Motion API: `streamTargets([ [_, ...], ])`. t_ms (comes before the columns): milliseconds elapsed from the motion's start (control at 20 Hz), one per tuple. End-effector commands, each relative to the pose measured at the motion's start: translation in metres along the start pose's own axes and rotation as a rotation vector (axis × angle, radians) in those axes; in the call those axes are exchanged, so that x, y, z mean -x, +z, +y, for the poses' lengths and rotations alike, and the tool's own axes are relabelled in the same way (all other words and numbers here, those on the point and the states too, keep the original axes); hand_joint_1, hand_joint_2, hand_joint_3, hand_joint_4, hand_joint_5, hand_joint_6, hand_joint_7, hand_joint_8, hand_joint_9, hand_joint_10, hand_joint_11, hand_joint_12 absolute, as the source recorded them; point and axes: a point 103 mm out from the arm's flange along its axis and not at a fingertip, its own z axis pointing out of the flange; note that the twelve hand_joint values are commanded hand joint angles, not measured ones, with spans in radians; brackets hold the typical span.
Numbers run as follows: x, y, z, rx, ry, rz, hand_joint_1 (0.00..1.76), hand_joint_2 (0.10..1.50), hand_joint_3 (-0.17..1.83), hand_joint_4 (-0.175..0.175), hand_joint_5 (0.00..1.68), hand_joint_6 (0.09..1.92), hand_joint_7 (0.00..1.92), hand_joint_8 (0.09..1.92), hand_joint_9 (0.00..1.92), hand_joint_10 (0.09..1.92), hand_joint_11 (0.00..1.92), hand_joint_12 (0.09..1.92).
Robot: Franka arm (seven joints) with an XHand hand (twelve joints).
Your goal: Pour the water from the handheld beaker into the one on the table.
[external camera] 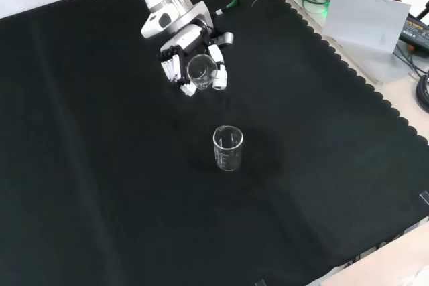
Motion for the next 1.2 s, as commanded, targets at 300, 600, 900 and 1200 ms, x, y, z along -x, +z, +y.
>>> streamTargets([
  [300, -0.005, 0.019, 0.011, -0.048, 0.029, -0.096, 1.11, 0.65, 0.72, 0.175, 1.21, 0.81, 1.73, 0.46, 1.73, 0.33, 1.40, 0.75],
  [600, -0.008, 0.029, 0.016, -0.085, 0.030, -0.132, 1.11, 0.64, 0.74, 0.175, 1.21, 0.83, 1.72, 0.47, 1.73, 0.33, 1.40, 0.75],
  [900, -0.016, 0.038, 0.021, -0.118, 0.042, -0.178, 1.11, 0.64, 0.75, 0.175, 1.21, 0.84, 1.72, 0.47, 1.73, 0.33, 1.40, 0.76],
  [1200, -0.025, 0.050, 0.028, -0.154, 0.040, -0.238, 1.11, 0.64, 0.75, 0.175, 1.21, 0.84, 1.72, 0.47, 1.73, 0.34, 1.41, 0.76],
])
